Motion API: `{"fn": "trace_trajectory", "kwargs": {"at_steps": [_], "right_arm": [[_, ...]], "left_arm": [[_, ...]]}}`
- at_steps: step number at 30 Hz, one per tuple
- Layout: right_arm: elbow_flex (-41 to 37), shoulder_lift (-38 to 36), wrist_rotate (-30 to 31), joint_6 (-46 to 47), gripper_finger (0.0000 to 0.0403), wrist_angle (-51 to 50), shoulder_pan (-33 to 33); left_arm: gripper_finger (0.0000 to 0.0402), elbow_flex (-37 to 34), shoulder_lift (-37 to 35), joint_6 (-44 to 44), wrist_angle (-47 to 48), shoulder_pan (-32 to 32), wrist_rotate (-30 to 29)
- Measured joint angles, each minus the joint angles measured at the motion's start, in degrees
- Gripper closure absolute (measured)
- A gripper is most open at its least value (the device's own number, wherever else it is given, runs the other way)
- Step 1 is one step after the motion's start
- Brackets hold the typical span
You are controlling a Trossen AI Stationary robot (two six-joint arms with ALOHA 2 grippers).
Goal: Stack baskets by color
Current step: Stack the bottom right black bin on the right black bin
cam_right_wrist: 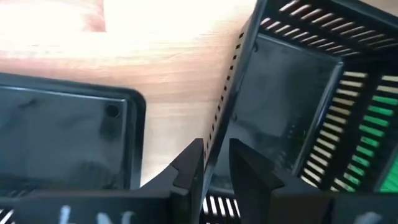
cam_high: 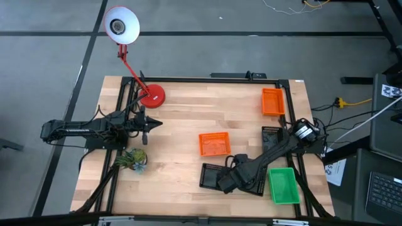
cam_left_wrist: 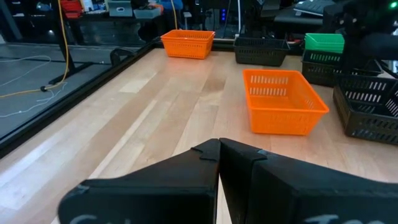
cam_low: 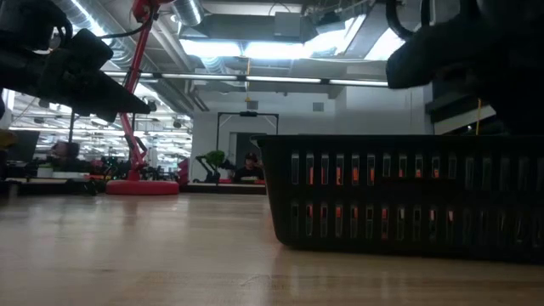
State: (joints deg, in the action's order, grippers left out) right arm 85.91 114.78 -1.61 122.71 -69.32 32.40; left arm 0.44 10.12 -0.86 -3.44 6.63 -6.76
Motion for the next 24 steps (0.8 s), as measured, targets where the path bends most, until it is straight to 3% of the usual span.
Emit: {"fn": "trace_trajectory", "kwargs": {"at_steps": [6, 11, 14, 18, 21, 24], "right_arm": [[0.0, 1.72, 0.06, -2.96, 0.0334, 0.71, 0.0], [0.01, 1.99, 0.51, -4.74, 0.0389, 1.05, 0.0], [0.56, 2.03, 0.8, -5.9, 0.0395, 1.3, -0.18], [4.16, 2.05, 7.5, -8.85, 0.0397, 0.58, -0.56], [9.77, 2.07, 12.59, -12.08, 0.0399, -6.37, -1.35], [15.68, 2.07, 15.71, -12.56, 0.0399, -19.82, -2.41]], "left_arm": [[0.0401, 0.01, 0.0, 0.02, 0.0, 0.0, 0.0], [0.0401, 0.01, 0.0, 0.02, 0.0, 0.0, -0.02], [0.0401, 0.01, 0.0, 0.02, 0.07, 0.0, -0.02], [0.0401, 0.01, -0.01, 0.04, 0.33, 0.0, -0.02], [0.0401, 0.01, 0.0, 0.11, 0.35, 0.0, -0.04], [0.0401, 0.01, 0.01, 0.11, 0.37, 0.0, -0.04]]}}
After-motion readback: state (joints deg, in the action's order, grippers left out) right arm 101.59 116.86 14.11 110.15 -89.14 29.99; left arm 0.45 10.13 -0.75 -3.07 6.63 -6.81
